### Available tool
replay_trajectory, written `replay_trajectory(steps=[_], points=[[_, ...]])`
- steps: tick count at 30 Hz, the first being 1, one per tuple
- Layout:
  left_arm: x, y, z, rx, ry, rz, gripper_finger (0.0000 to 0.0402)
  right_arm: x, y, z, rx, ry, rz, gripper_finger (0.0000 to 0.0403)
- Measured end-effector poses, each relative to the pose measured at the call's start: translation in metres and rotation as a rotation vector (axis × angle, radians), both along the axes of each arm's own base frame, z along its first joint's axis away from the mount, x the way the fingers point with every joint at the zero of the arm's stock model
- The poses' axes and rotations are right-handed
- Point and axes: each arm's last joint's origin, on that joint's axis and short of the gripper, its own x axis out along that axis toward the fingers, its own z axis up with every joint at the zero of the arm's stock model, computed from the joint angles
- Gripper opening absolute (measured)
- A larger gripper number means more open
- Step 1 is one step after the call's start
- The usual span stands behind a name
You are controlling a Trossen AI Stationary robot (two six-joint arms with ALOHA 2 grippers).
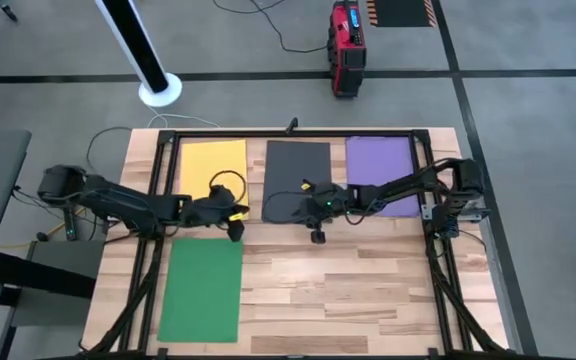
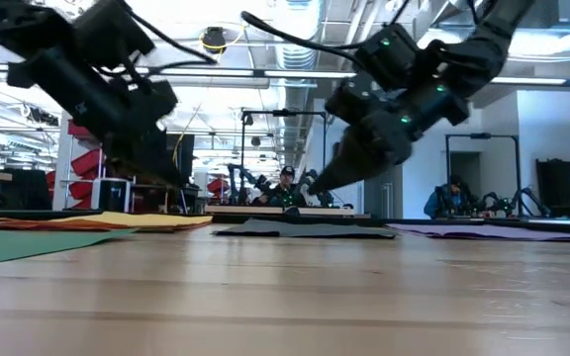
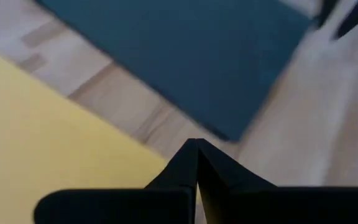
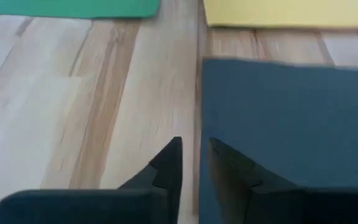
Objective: Organize paper
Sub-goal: Move the yellow paper to the bottom right of the table
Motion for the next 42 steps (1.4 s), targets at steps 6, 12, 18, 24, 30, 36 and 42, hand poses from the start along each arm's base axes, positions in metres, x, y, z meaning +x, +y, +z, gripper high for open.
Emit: replay_trajectory(steps=[6, 12, 18, 24, 30, 36, 42], points=[[-0.014, -0.007, 0.004, -0.042, -0.233, -0.074, 0.0, 0.031, -0.003, 0.01, -0.093, -0.046, 0.054, 0.0099], [-0.027, -0.013, 0.011, -0.051, -0.327, -0.131, 0.0, 0.058, -0.003, 0.011, -0.194, -0.028, 0.1, 0.0101], [-0.043, -0.013, 0.013, -0.026, -0.509, -0.162, 0.0, 0.091, 0.006, 0.01, -0.331, 0.014, 0.144, 0.0101], [-0.058, -0.012, 0.008, -0.019, -0.597, -0.165, 0.0, 0.12, 0.005, 0.01, -0.439, -0.003, 0.15, 0.0101], [-0.063, -0.011, 0.005, -0.02, -0.586, -0.165, 0.0, 0.137, 0.004, -0.005, -0.492, 0.051, 0.175, 0.0101], [-0.063, -0.011, 0.005, -0.007, -0.578, -0.162, 0.0, 0.15, 0.009, -0.017, -0.52, 0.063, 0.212, 0.0101], [-0.064, -0.011, 0.003, -0.002, -0.557, -0.152, 0.0, 0.155, 0.009, -0.013, -0.547, 0.037, 0.223, 0.0101]])
